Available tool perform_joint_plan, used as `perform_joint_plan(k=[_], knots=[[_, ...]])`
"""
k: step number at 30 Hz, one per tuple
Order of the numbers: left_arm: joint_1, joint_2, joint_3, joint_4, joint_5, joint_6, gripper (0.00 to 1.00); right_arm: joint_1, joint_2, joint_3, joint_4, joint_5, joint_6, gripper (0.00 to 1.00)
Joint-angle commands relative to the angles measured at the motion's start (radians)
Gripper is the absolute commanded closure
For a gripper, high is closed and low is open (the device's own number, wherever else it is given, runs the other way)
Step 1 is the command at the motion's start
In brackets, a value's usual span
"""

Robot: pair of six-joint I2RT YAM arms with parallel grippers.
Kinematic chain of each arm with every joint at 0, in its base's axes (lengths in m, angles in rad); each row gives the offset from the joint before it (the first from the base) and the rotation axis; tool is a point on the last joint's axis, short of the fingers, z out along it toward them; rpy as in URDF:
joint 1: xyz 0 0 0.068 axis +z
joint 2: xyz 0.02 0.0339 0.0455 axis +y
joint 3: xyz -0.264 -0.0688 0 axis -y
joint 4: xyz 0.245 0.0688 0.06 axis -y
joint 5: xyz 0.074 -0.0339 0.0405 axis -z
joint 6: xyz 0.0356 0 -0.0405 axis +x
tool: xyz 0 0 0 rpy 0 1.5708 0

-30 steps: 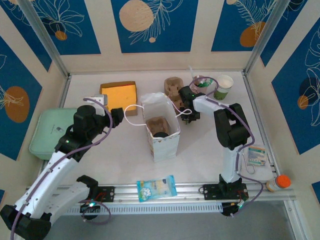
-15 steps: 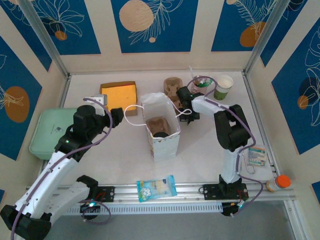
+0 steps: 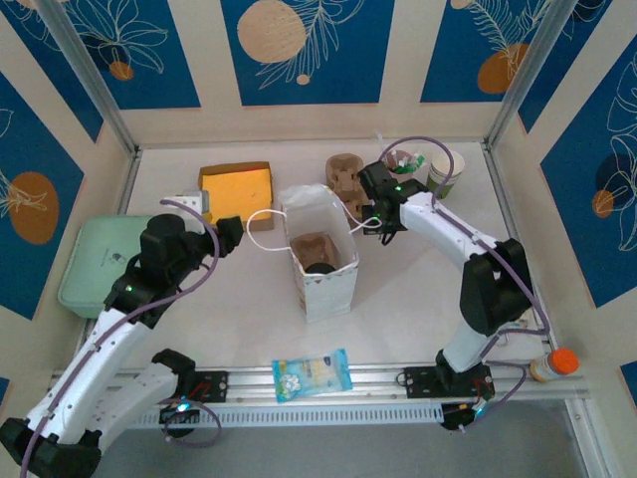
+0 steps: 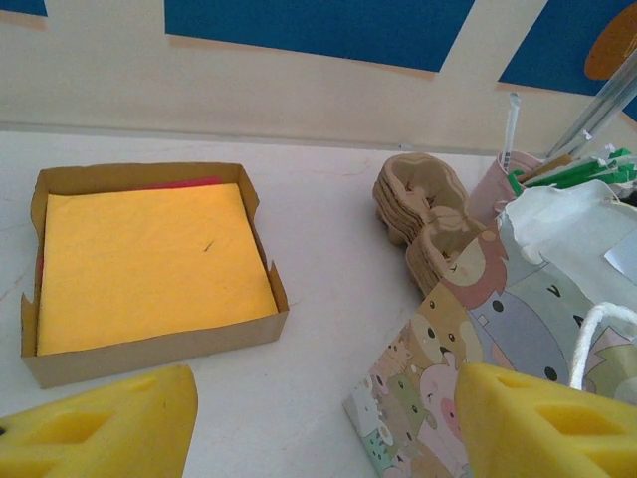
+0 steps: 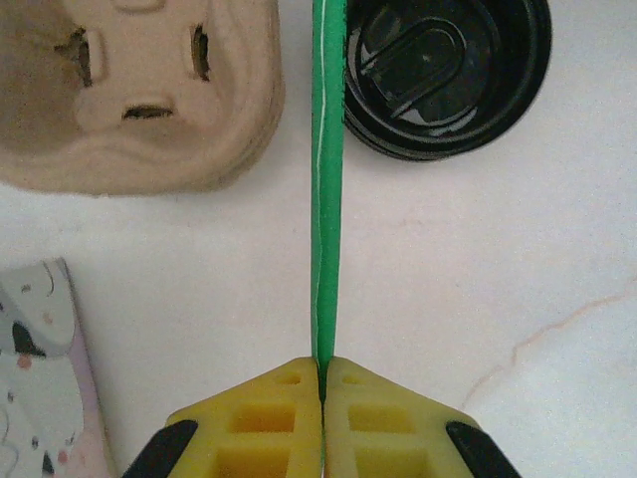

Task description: Pack the takeout coffee

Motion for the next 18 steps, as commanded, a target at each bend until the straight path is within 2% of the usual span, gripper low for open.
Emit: perform_joint_plan(k=[1, 5, 10, 16, 18], knots=[[0.009, -0.018, -0.007, -0.01, -0.003, 0.002, 0.31, 0.021, -0.089, -0.02, -0.06, 0.022, 0.007, 0.91], [0.01, -0.023, -0.009, -0.007, 0.0, 0.0, 0.31, 0.009, -0.198, -0.027, -0.08, -0.034, 0.001, 0.91], [0.009, -0.033, -0.016, -0.002, 0.007, -0.005, 0.31, -0.05, -0.332, 0.028, -0.136, -0.186, 0.017, 0.88], [0.01, -0.047, -0.025, 0.003, 0.014, -0.016, 0.31, -0.172, -0.449, 0.13, -0.157, -0.576, 0.109, 0.87], [0.009, -0.052, -0.026, 0.002, 0.016, -0.017, 0.31, -0.214, -0.475, 0.16, -0.121, -0.785, 0.167, 0.87]])
